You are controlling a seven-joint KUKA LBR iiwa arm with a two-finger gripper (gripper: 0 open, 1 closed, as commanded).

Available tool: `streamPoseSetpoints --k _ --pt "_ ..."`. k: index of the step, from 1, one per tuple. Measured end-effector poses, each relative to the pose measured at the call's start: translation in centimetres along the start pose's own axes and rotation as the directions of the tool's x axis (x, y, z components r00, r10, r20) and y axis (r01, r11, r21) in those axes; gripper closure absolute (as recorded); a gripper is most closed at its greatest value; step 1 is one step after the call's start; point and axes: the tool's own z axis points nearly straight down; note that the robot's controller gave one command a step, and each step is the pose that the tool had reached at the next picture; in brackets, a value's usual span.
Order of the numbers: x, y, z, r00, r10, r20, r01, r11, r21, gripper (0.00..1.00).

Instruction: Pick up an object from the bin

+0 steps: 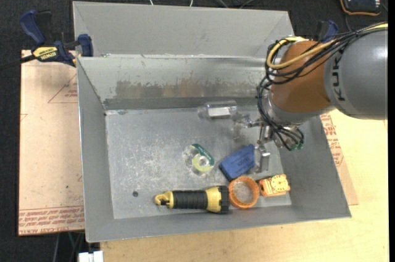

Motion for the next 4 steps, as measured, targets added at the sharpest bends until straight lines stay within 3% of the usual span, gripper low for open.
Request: streamPoseSetpoints --k 1,2,3,4 --pt "-0.1 1.7 -6.7 1.000 0.022 0.009 -0.022 1.000 0.004 0.00" --pt "0.8 2.9 -1.4 0.966 -0.259 -0.009 0.259 0.966 -0.010 0.00" --pt "0.8 1.4 1.4 0.946 -0.325 0.007 0.325 0.946 0.005 0.00" --pt "0.5 1.4 1.3 0.929 -0.370 0.005 0.370 0.929 0.001 1.00"
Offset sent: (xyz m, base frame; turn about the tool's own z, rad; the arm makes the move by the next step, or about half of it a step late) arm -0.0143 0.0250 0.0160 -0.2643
